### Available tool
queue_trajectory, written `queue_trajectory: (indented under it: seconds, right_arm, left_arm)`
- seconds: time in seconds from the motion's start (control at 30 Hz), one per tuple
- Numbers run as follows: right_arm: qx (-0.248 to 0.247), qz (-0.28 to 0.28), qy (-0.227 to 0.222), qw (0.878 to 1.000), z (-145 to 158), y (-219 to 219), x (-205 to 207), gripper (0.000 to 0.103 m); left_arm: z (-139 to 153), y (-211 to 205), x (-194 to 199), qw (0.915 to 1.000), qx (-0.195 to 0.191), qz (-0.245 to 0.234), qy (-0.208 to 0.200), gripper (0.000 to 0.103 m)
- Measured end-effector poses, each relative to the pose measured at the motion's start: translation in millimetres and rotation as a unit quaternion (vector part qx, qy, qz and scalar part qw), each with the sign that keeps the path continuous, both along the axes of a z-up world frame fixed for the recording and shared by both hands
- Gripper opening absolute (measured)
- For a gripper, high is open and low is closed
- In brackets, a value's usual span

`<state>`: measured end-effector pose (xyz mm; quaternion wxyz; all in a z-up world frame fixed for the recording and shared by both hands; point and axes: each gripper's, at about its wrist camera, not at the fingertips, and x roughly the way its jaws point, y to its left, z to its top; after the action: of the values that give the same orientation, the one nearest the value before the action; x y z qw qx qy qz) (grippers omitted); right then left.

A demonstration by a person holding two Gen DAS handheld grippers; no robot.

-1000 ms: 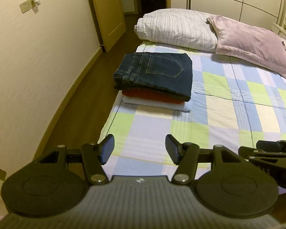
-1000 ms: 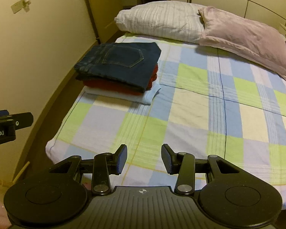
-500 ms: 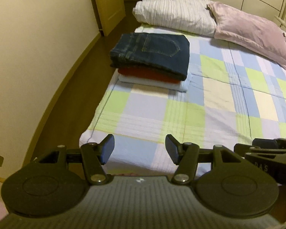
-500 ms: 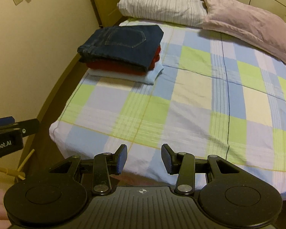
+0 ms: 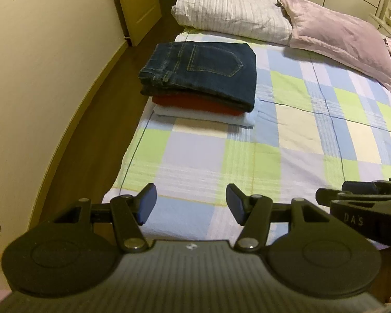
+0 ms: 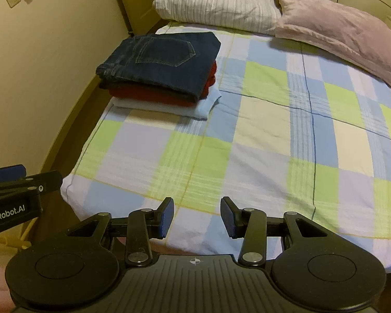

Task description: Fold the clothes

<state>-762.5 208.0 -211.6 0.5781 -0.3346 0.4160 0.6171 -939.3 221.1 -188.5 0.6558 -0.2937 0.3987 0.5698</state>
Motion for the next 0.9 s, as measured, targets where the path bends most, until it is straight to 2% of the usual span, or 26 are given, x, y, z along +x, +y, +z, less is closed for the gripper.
queue_trajectory:
  seconds: [0.53, 0.9]
  right_arm:
    - [-0.005, -0.01, 0.001, 1.0, -15.5, 58.4, -11.8, 0.043]
    - [-0.013, -0.032, -0.004, 0.999, -5.9, 90.2, -16.4, 0.043]
  left_arm:
    - [-16.1, 60.0, -7.0, 0.9999, -0.007, -0.011, -0.005, 0.055]
    - [-11.2, 97.4, -5.8, 0.9993, -0.017, -0.035, -0.001, 0.055]
